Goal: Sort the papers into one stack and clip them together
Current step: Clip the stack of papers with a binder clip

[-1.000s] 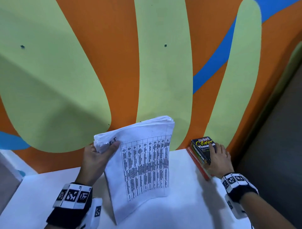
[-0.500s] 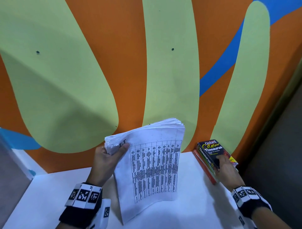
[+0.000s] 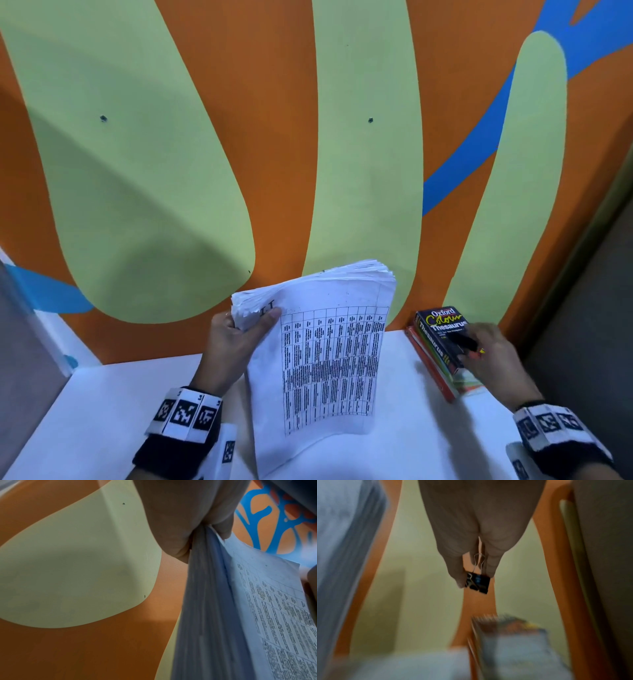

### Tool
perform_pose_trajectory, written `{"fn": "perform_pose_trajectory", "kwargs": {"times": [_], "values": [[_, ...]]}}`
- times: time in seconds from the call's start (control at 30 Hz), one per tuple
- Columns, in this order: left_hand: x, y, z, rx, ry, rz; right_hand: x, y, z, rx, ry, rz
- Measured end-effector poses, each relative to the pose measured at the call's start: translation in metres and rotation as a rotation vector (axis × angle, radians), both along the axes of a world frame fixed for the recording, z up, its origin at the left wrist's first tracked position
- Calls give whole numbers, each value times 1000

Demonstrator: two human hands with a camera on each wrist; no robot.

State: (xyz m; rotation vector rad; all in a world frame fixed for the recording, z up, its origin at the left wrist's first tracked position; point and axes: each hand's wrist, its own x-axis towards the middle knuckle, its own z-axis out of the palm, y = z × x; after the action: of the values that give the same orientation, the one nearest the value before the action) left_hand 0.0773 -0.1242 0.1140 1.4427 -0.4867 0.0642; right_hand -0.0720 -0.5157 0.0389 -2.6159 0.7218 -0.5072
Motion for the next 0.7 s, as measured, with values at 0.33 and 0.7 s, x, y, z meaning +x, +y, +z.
{"fn": "perform_pose_trajectory", "kwargs": {"times": [0.33,0.7], "values": [[-2,-1,3,1,6,-38,-34,101,199,-137,-422,540],[-21,-10,16,-19,0,-134,17,183,243,-369,-179,834]]}}
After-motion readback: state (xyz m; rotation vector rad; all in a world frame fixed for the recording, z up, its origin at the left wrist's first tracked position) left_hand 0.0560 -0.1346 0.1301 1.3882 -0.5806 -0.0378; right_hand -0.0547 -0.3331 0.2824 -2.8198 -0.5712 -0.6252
